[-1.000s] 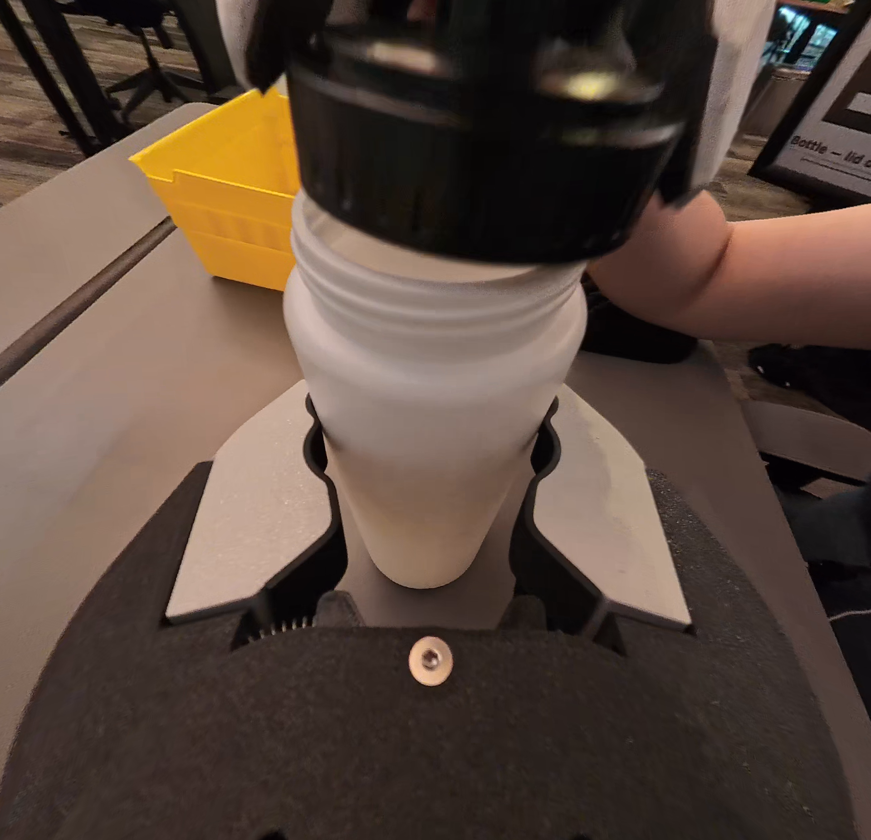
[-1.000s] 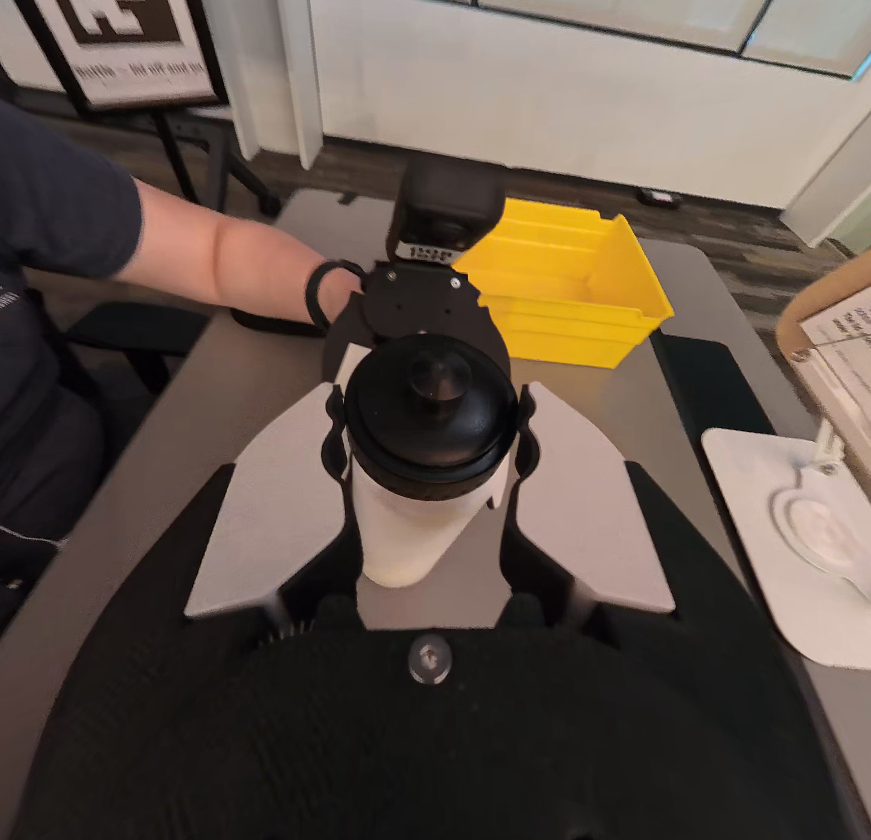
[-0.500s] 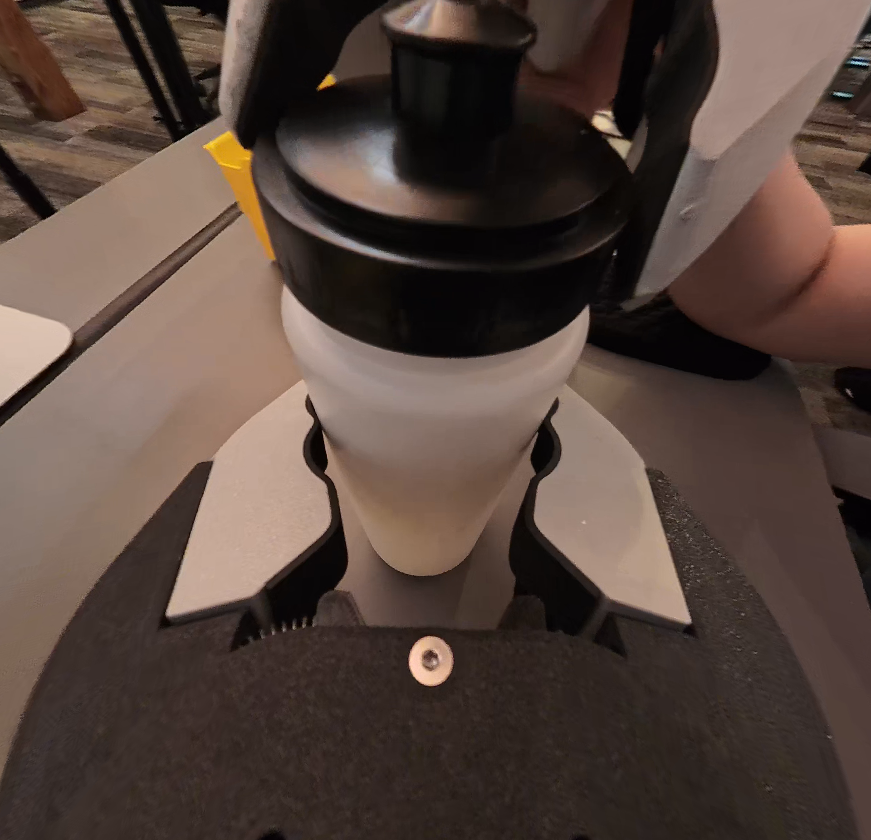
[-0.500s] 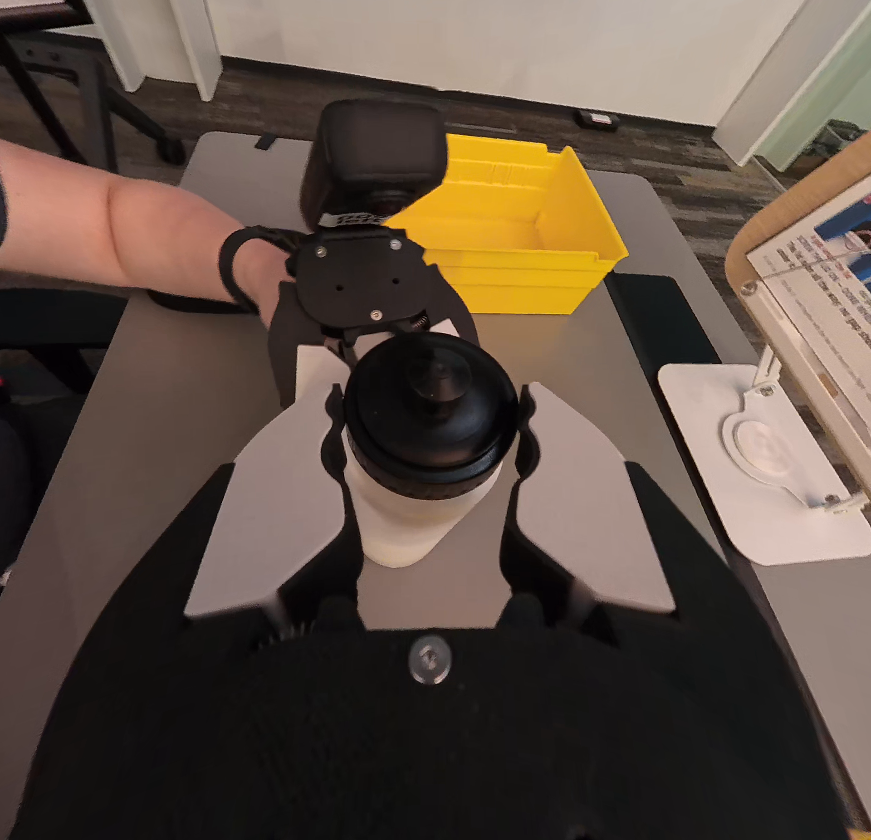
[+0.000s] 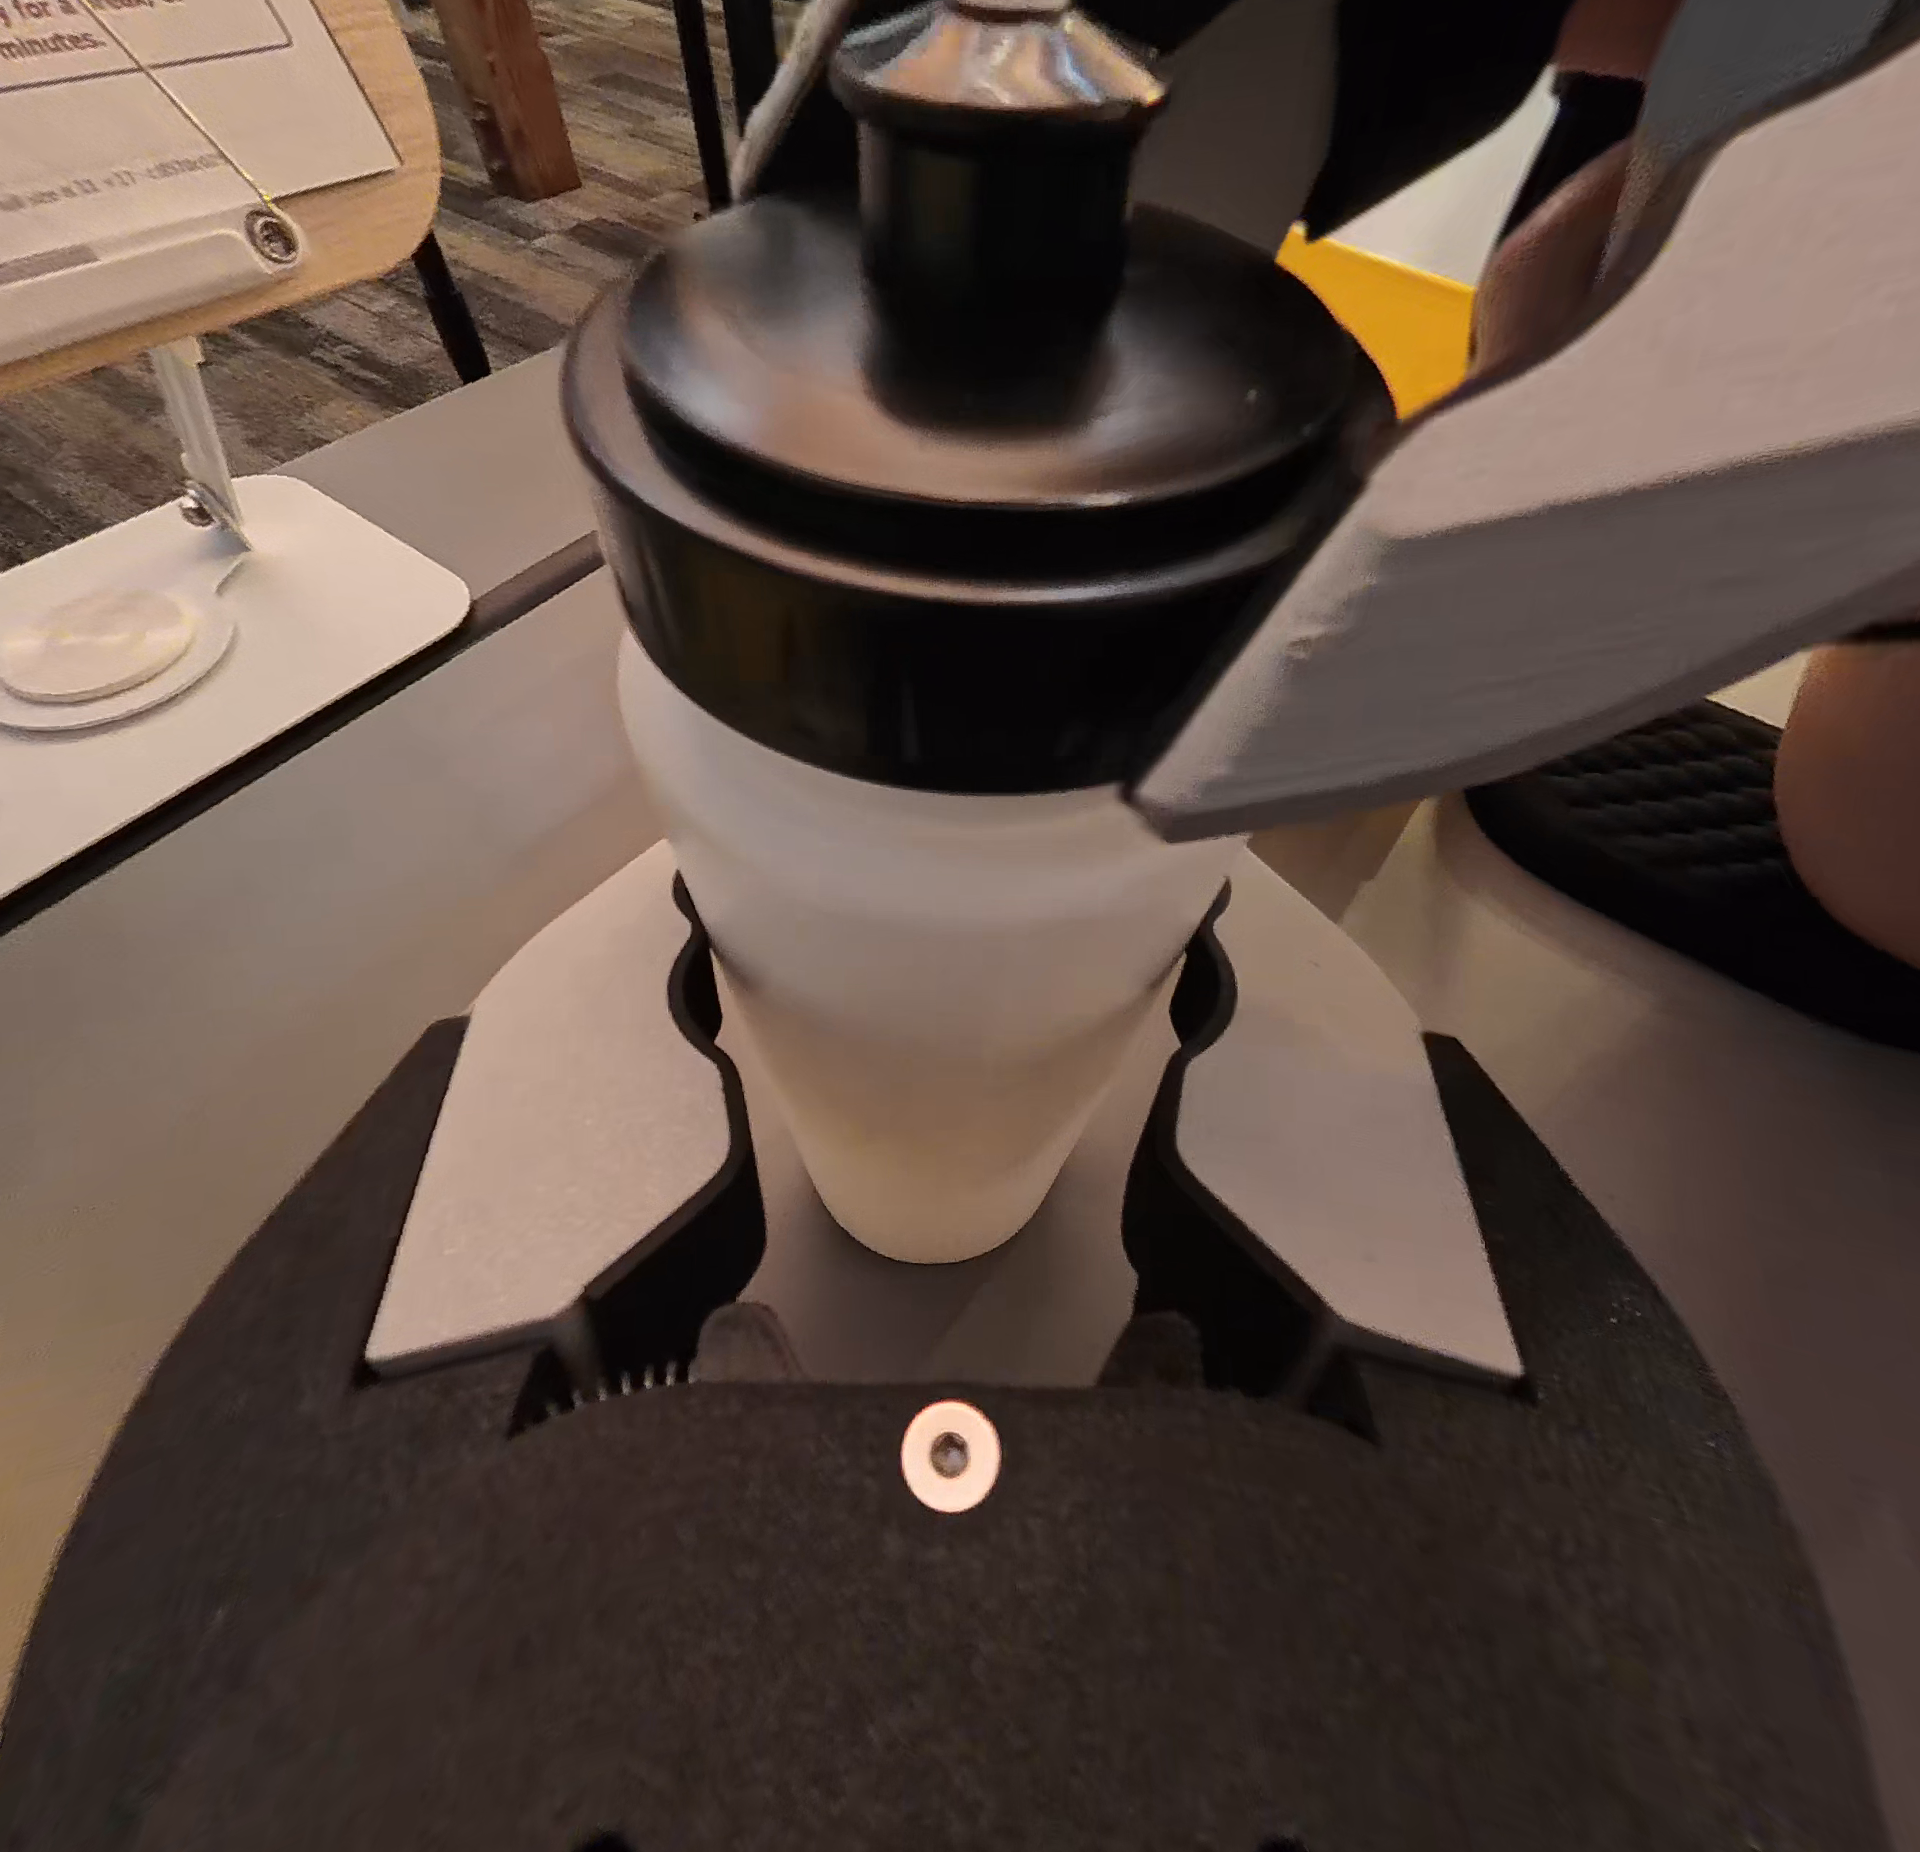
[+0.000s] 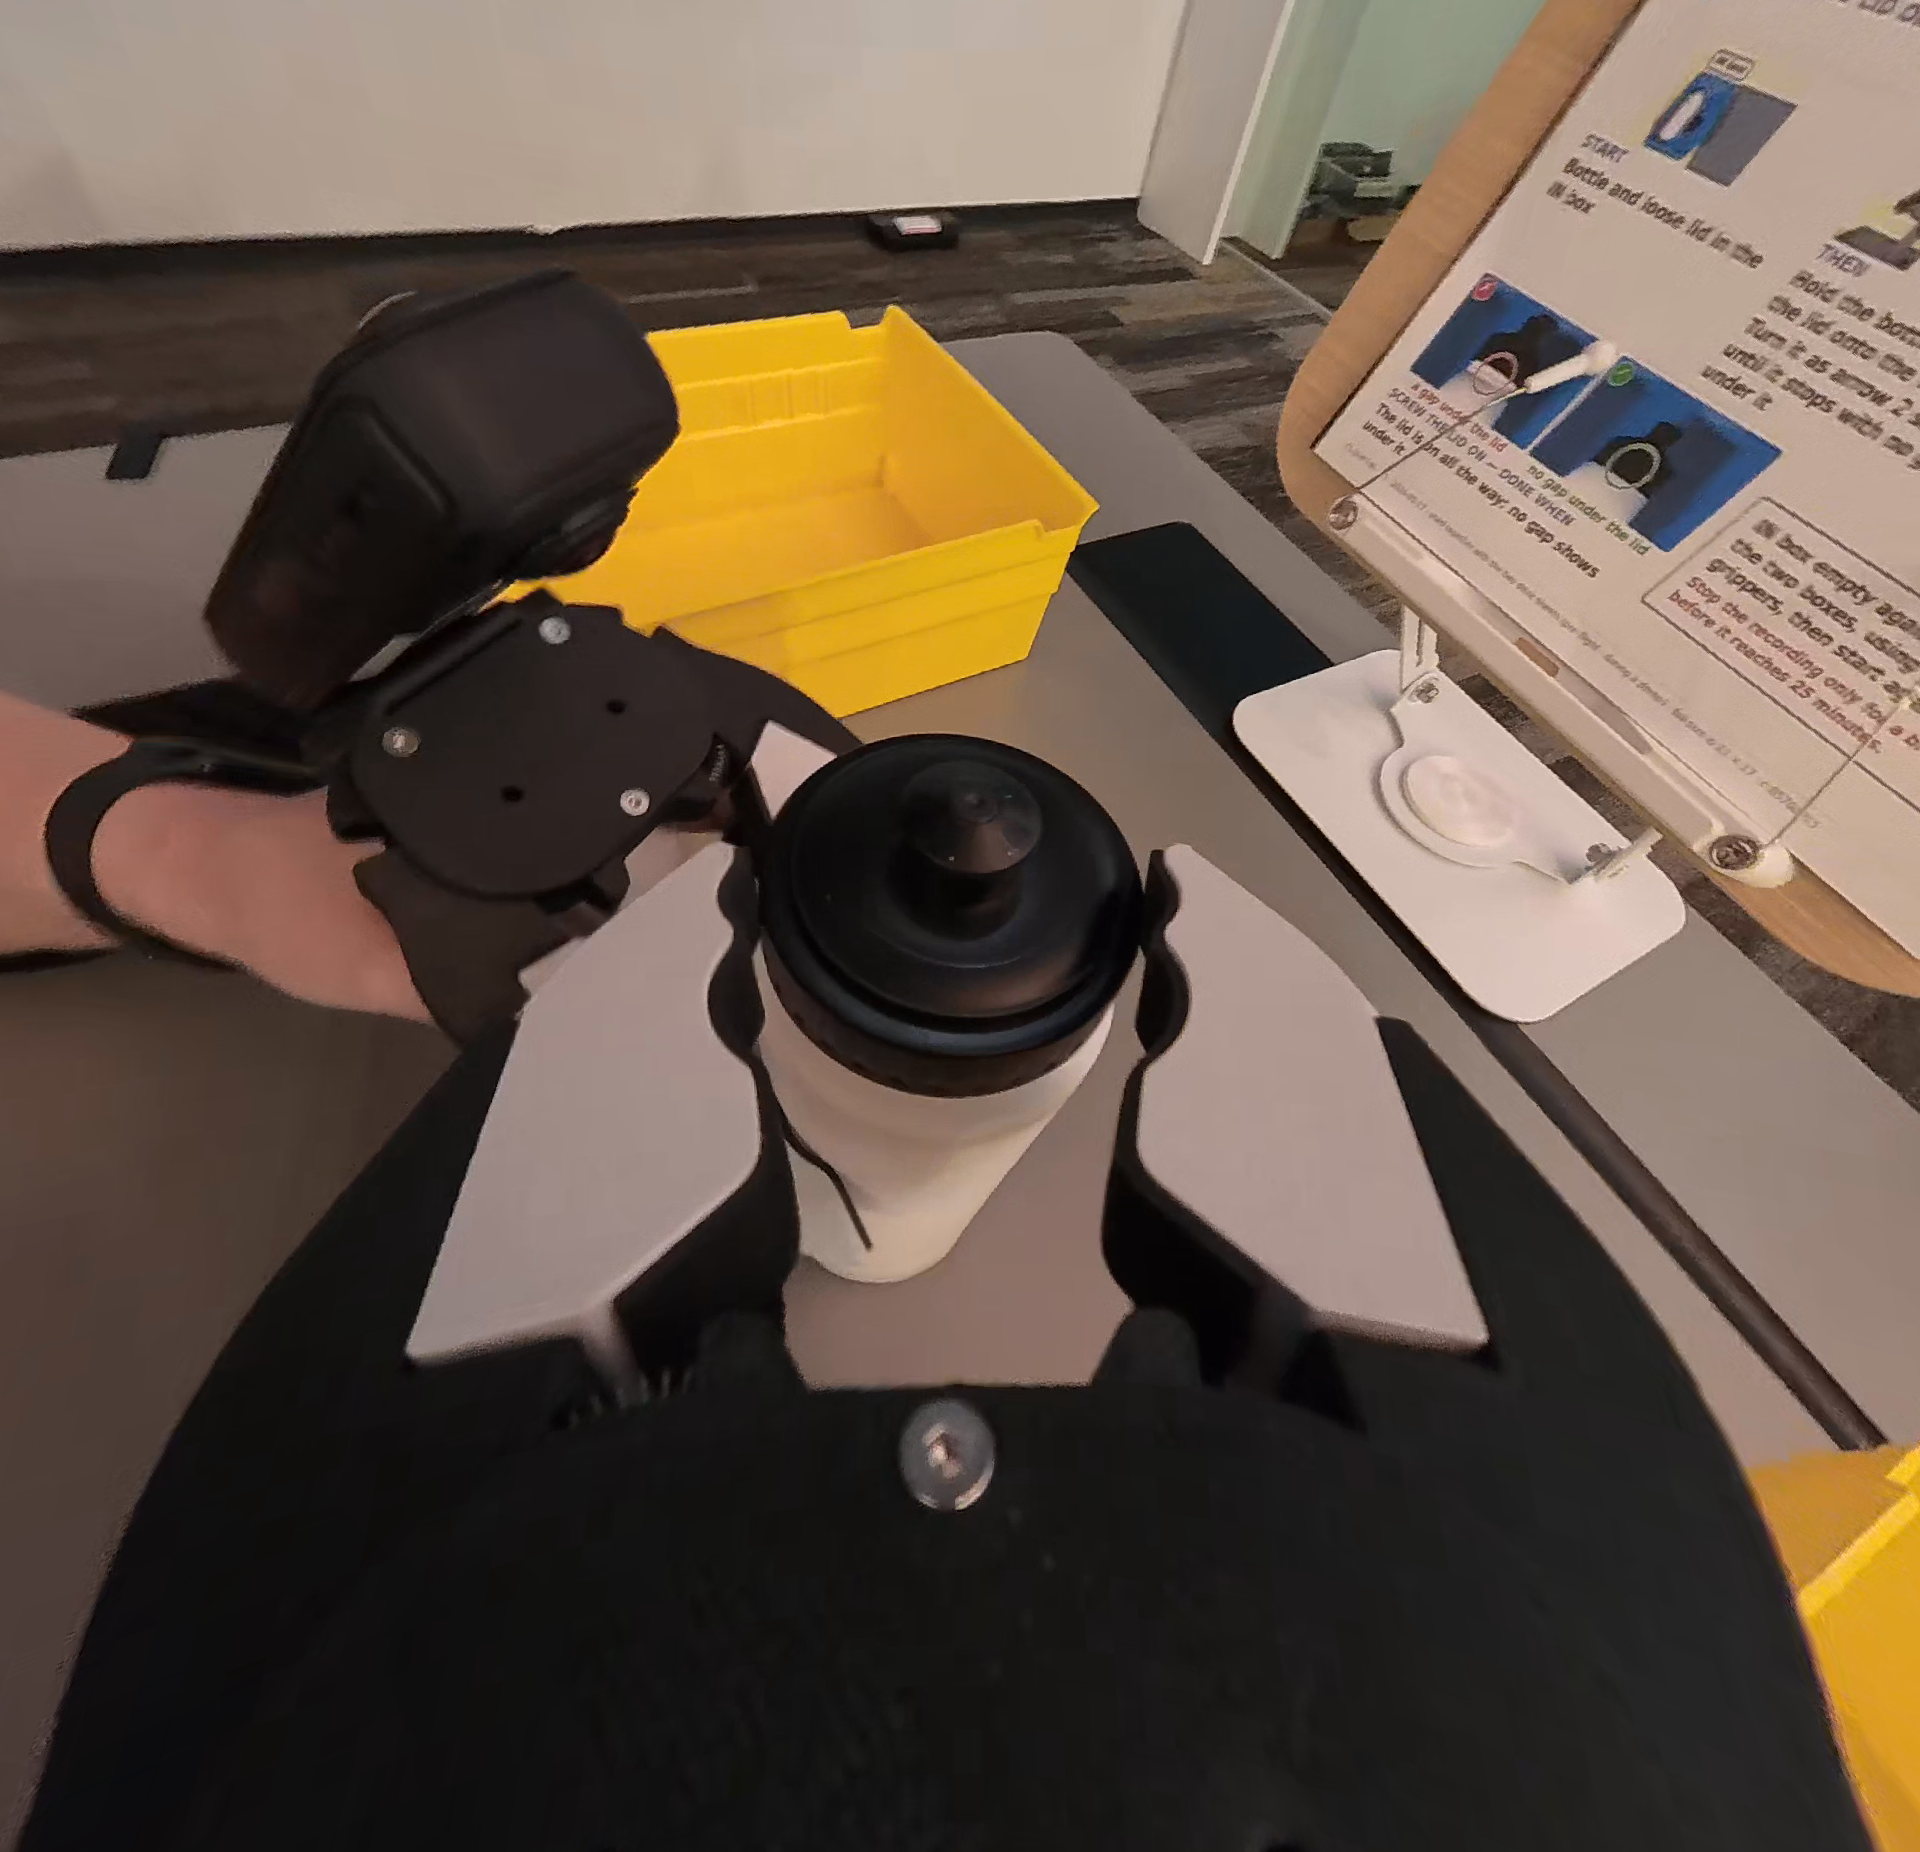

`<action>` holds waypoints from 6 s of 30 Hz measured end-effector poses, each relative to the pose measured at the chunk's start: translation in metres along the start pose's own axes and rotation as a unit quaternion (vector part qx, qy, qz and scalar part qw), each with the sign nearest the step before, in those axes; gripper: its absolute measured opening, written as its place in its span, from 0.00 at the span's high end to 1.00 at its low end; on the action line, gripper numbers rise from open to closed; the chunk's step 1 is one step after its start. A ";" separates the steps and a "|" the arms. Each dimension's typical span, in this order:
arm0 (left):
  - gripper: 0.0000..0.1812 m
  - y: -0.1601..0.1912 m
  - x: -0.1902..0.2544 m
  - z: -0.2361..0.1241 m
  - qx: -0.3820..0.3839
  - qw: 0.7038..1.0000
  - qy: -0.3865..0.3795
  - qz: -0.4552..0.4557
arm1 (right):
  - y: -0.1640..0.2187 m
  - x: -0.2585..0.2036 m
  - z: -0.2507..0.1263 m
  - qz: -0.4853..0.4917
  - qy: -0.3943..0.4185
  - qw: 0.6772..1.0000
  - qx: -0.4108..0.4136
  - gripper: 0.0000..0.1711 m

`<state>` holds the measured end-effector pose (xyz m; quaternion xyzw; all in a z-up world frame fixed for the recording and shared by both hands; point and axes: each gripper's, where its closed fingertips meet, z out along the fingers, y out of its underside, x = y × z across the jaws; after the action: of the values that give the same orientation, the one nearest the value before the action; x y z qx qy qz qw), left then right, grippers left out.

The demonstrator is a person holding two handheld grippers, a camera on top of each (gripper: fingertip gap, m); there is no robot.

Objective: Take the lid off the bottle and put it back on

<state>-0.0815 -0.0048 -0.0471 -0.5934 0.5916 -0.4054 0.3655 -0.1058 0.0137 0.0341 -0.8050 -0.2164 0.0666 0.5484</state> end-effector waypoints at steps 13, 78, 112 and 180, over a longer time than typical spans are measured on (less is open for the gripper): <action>0.52 0.001 0.029 -0.006 -0.030 0.975 0.193 -0.109 | -0.004 0.006 -0.021 0.109 -0.260 0.954 0.101 0.55; 0.52 -0.001 -0.009 0.000 -0.003 1.000 0.025 0.008 | -0.002 0.000 0.006 0.022 -0.162 0.979 0.120 0.58; 0.52 -0.001 -0.014 -0.001 0.007 0.999 0.035 0.011 | -0.005 0.003 0.018 0.028 -0.052 0.993 0.103 0.53; 0.52 0.000 -0.008 -0.001 -0.004 0.999 0.030 0.028 | -0.007 0.001 0.017 0.032 -0.058 0.992 0.109 0.55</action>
<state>-0.0819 0.0035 -0.0473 -0.5655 0.6202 -0.4101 0.3570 -0.1130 0.0304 0.0338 -0.7419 -0.2139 0.1538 0.6166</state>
